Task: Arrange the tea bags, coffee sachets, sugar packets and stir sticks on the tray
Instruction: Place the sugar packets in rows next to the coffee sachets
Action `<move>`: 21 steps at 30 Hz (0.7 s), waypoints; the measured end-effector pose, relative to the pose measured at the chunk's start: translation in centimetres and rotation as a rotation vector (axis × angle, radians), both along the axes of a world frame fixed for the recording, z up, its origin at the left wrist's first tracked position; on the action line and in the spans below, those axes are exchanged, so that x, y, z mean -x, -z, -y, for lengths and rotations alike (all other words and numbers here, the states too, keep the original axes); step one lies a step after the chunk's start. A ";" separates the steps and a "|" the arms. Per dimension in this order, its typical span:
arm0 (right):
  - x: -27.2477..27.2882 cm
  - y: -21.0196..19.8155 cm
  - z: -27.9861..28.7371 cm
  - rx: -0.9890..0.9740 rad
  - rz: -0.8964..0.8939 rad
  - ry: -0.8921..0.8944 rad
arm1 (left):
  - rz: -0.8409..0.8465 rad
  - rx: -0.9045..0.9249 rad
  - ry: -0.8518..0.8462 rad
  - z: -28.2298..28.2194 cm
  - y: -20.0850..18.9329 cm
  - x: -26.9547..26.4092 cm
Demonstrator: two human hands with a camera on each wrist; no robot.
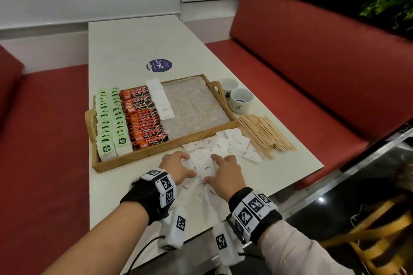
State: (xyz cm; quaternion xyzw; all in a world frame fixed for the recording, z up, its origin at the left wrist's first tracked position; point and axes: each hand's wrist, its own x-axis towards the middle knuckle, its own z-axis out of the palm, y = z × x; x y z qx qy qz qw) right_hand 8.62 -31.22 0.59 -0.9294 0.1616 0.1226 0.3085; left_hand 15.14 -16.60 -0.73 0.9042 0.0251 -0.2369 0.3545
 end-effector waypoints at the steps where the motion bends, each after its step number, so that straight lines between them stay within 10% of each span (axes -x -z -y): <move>1: 0.0 0.0 -0.3 -0.019 0.005 -0.012 | 0.004 -0.006 -0.013 -0.3 0.0 0.1; 21: -3.3 0.3 -0.1 -0.149 -0.130 0.340 | -0.045 -0.165 -0.056 -0.8 -1.2 -0.3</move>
